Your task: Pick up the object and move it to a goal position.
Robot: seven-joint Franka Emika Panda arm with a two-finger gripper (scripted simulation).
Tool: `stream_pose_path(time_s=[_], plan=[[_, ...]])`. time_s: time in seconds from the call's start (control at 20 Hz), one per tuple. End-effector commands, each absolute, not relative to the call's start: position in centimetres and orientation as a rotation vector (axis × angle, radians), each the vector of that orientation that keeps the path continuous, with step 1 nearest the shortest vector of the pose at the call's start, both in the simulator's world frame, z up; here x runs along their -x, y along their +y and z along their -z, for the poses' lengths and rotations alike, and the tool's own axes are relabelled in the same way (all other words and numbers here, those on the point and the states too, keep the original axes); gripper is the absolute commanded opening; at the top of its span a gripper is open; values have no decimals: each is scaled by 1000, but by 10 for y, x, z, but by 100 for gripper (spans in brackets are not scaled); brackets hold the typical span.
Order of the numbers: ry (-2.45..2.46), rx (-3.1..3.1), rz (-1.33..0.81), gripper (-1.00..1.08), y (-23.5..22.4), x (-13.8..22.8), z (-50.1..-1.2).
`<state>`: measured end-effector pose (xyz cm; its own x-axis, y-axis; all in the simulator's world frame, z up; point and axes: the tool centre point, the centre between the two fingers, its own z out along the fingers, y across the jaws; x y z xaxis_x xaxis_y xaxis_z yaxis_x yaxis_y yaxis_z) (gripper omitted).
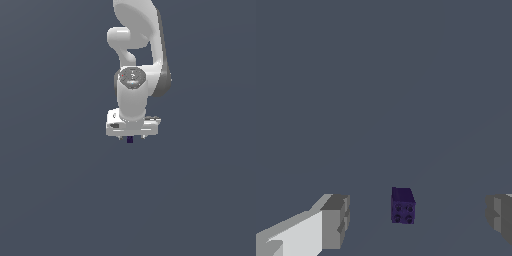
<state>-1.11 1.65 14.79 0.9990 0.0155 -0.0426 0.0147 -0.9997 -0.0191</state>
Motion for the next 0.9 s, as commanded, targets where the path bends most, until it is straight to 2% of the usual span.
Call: stream_pose_path(time_s=[0.0,0.45,0.85], plan=[[-24,3121,-67,100,17,11,-148],[-7,3126,-54,100,15,24,-131],[27,3135,-26,100,13,56,-98]])
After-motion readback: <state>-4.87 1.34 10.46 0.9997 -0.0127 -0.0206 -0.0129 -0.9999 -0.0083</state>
